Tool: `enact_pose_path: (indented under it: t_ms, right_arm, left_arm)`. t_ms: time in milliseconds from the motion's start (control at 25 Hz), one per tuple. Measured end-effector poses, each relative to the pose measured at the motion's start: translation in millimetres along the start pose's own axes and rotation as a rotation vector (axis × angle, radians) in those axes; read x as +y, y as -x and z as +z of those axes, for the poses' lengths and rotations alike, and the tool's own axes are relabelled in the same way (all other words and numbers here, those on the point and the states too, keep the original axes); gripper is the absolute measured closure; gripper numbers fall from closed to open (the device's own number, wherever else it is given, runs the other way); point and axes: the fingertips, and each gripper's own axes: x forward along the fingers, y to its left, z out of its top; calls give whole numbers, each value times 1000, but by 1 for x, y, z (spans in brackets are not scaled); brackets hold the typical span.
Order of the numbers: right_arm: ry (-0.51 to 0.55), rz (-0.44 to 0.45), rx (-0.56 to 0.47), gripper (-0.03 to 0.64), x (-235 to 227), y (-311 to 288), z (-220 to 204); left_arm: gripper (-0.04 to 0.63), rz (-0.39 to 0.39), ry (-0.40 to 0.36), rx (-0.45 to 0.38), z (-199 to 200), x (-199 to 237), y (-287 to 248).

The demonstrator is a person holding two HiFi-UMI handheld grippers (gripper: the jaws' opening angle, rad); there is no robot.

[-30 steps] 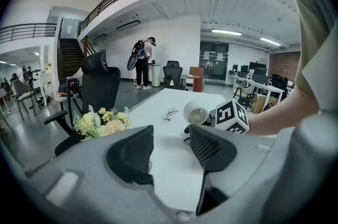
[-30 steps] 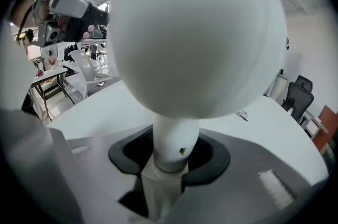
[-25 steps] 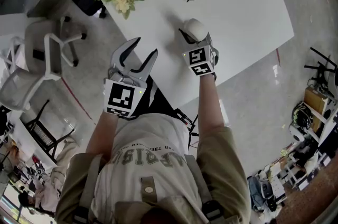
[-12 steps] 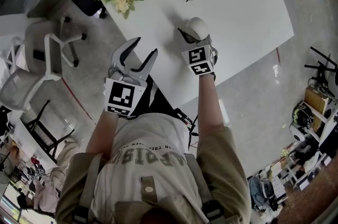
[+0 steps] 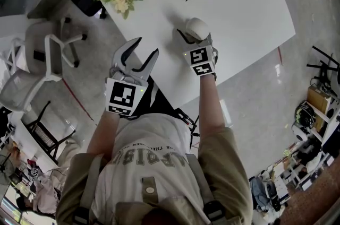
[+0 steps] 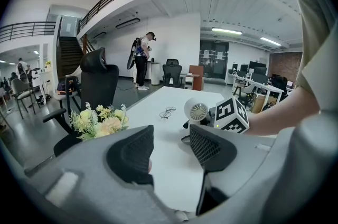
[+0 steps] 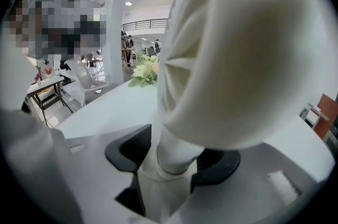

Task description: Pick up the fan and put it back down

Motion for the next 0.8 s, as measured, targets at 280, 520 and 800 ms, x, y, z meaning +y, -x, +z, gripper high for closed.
enact_pose_path:
  t_ms: [280, 520, 800]
  right_arm:
    - [-34, -17, -15, 385, -2, 4, -2]
    - [-98, -31, -41, 373, 4, 23, -4]
    - [-138, -57, -98, 370, 6, 58, 4]
  left_arm:
    - [373, -1, 4, -3, 2, -3, -3]
    - [373, 18, 6, -19, 7, -6, -1]
    - [373, 52, 13, -49, 16, -14, 6]
